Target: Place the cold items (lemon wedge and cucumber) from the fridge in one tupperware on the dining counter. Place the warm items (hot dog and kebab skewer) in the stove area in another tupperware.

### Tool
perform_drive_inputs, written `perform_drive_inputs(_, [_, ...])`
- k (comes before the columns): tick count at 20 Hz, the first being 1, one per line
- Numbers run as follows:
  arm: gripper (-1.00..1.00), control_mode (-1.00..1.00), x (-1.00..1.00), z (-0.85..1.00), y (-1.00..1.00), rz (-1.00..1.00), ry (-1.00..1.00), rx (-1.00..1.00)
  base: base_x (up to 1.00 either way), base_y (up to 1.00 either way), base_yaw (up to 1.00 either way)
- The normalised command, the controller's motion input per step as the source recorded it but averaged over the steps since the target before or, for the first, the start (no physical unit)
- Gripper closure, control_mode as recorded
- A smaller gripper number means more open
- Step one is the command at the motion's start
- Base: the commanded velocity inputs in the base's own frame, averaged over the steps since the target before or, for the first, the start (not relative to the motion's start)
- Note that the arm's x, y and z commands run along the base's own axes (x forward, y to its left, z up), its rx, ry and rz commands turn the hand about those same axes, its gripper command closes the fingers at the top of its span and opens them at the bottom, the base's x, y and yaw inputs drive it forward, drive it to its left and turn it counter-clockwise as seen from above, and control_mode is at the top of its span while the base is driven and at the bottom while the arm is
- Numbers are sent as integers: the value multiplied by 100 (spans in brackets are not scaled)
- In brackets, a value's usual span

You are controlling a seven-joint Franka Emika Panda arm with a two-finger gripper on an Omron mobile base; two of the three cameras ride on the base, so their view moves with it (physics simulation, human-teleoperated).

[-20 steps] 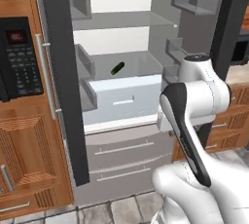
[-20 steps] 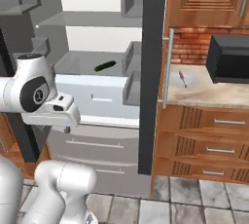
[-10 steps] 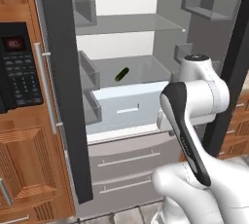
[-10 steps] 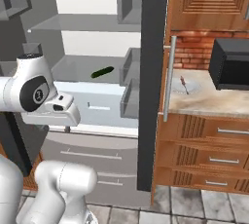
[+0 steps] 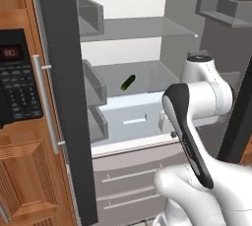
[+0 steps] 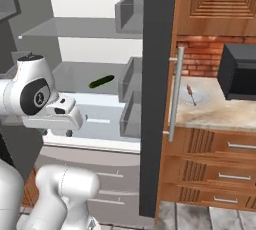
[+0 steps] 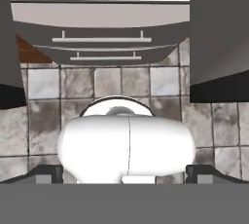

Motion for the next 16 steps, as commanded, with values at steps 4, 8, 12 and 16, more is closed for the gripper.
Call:
perform_drive_inputs(4, [-100,100,0,0,0,0,0,0,48,19,0])
perform_drive_inputs(8, [-100,100,0,0,0,0,0,0,44,20,0])
perform_drive_inputs(12, [-100,100,0,0,0,0,0,0,41,18,0])
perform_drive_inputs(16, [-100,100,0,0,0,0,0,0,28,17,0])
